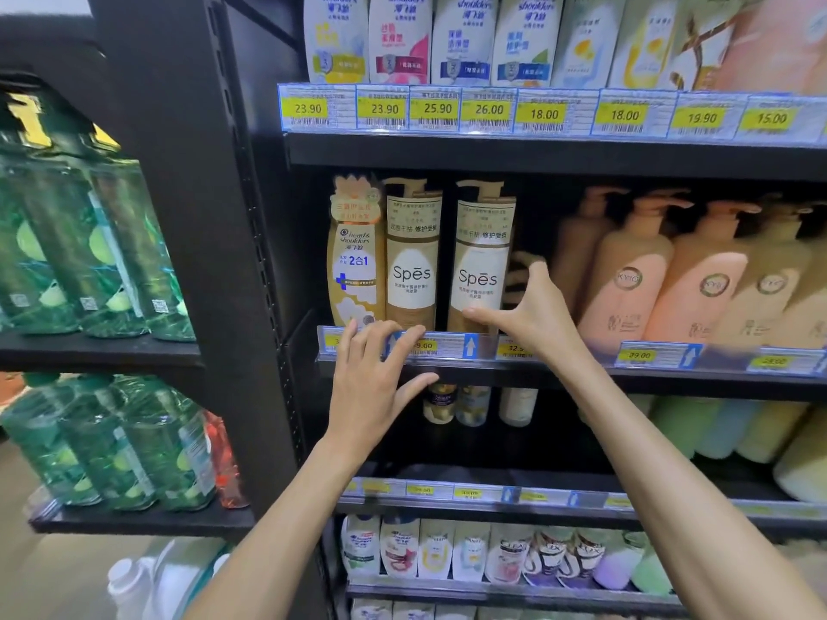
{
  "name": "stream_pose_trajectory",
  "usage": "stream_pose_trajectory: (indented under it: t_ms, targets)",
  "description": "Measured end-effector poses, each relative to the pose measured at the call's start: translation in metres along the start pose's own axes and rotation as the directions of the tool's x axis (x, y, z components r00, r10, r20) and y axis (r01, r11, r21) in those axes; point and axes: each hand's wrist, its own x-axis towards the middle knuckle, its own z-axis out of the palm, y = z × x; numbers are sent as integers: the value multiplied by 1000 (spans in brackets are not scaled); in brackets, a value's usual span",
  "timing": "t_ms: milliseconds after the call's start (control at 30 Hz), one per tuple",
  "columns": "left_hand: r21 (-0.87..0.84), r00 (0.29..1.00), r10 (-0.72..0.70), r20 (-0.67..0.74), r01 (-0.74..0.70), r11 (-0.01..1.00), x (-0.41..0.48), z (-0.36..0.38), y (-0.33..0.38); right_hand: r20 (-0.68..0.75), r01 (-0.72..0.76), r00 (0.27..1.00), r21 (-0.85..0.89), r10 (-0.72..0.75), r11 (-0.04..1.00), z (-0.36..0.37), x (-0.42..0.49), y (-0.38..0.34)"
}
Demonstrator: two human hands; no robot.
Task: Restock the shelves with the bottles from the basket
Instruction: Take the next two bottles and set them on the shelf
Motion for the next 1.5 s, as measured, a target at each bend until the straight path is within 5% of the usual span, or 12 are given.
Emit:
stream_pose_trajectory:
  t_ms: [1500]
  targets:
    - [-53, 999, -46, 8, 47, 997, 2, -5, 4, 103, -24, 994, -36, 27, 999, 3, 1, -1]
